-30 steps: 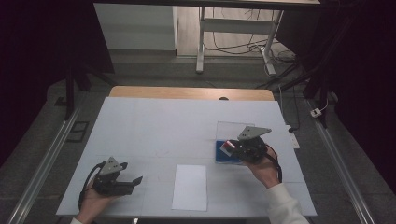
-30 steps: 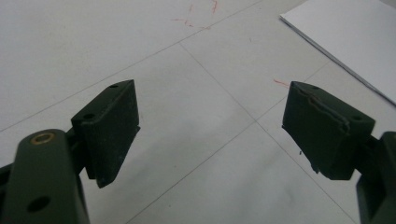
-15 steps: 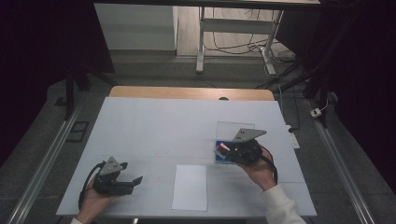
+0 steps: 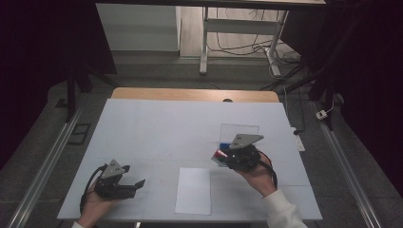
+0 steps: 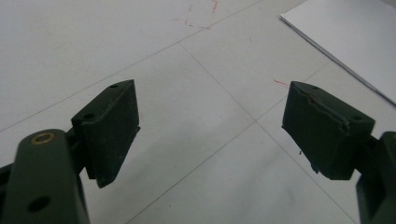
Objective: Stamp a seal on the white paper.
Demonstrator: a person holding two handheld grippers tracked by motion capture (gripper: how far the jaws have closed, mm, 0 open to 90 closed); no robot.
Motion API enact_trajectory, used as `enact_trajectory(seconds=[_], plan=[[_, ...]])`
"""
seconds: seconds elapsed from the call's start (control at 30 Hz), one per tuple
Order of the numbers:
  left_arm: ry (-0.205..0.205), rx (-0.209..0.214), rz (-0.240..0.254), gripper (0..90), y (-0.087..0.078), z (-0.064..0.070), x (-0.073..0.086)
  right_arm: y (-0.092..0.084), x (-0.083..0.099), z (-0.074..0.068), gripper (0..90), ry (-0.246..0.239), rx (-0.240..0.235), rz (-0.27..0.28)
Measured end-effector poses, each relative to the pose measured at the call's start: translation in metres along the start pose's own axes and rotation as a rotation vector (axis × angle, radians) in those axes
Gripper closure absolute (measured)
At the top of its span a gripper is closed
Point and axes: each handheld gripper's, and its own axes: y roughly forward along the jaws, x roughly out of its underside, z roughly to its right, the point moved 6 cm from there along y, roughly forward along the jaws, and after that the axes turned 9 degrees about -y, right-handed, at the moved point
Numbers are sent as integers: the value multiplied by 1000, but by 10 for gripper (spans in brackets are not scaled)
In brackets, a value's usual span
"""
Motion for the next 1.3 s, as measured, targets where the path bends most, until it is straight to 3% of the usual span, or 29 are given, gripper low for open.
enact_trajectory(seconds=[0.3, 0.73, 1.3], plan=[[2, 1, -2, 192, 0, 0, 0, 3, -8, -12, 704, -18, -33, 9], [1, 4, -1, 192, 0, 0, 0, 14, -21, -40, 704, -79, -99, 18], [-2, 5, 0, 192, 0, 0, 0, 32, -23, -72, 704, -138, -173, -38]])
